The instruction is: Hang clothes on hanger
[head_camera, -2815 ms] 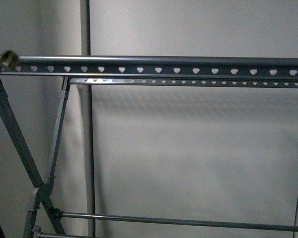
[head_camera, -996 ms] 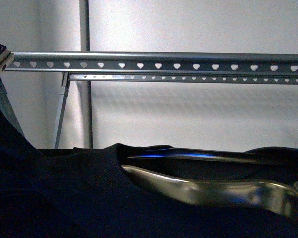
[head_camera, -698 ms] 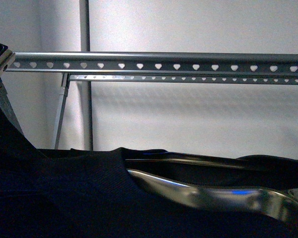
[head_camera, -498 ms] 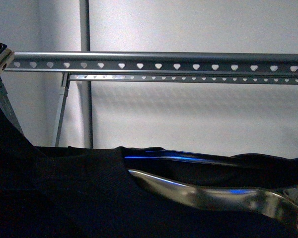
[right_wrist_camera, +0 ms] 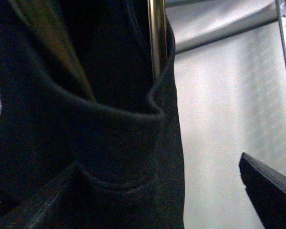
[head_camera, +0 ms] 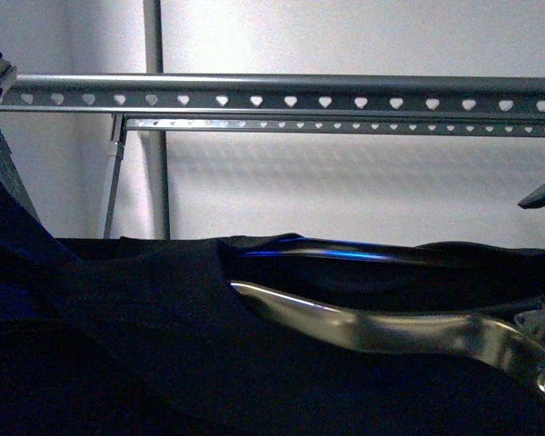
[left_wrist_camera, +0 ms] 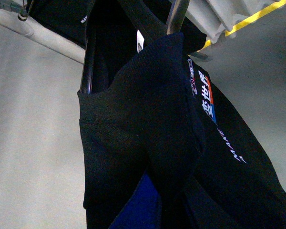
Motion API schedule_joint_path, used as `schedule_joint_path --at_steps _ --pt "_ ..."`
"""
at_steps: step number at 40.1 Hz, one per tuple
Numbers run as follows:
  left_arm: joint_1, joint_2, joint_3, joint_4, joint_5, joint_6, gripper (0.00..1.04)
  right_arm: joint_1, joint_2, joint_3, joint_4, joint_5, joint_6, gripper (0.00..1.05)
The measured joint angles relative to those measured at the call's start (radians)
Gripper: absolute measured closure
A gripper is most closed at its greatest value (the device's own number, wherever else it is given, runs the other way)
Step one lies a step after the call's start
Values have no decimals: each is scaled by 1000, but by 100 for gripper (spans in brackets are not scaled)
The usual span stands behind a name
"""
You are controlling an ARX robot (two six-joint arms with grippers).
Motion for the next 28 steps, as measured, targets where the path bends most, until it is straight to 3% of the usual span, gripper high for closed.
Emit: schedule_joint_path --at_steps 5,10,15,20,24,28 --pt "0 0 0 0 0 0 101 4 87 43 39 36 45 29" --pt "0 0 0 0 -2 0 101 7 128 61 66 50 77 41" --pt "0 0 0 0 -3 0 101 9 154 71 88 47 119 53" --pt "1 0 0 0 -2 0 101 4 164 71 109 20 188 72" --pt "1 -1 0 5 7 -2 85 -15 161 55 114 -11 195 87" --pt "1 -4 0 5 8 -1 71 -37 159 17 120 -15 165 92"
